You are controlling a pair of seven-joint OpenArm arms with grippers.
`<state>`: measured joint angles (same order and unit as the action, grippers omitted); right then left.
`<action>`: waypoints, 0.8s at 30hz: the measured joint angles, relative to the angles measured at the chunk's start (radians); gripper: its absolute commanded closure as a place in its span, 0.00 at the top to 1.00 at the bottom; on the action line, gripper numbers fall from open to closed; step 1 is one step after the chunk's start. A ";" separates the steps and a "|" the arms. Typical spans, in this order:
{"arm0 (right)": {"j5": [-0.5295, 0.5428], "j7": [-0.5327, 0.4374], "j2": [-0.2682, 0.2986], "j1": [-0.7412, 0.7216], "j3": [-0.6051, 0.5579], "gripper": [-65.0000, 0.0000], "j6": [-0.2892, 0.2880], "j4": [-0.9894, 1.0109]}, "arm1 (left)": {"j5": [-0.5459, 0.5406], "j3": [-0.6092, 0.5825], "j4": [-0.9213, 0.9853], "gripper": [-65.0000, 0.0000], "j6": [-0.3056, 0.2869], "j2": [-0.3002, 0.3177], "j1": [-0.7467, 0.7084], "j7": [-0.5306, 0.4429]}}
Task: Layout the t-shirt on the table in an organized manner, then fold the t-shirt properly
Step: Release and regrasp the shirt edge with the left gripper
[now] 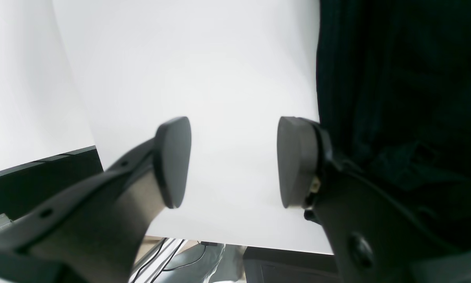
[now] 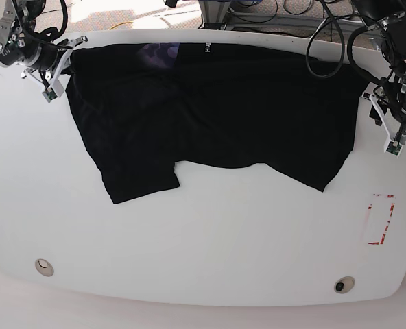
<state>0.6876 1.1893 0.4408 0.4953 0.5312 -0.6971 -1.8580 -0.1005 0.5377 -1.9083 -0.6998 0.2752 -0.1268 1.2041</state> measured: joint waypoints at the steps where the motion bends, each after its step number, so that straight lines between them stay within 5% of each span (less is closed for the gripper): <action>1: 0.000 -0.002 0.000 -0.002 0.000 0.06 0.000 0.000 | 0.002 0.000 0.000 0.51 0.000 0.000 0.000 0.000; 14: 0.000 -0.002 0.000 -0.013 0.000 0.06 0.000 0.000 | -0.002 -0.001 0.000 0.52 0.000 0.003 -0.122 0.007; 24: 0.000 -0.002 0.000 -0.015 0.000 0.06 0.000 0.000 | -0.100 -0.001 0.000 0.73 0.000 0.003 -0.156 -0.001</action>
<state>0.6872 1.1873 0.4408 0.4801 0.5312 -0.6971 -1.8580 -0.2008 0.5365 -1.9083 -0.6998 0.2783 -0.2829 1.2034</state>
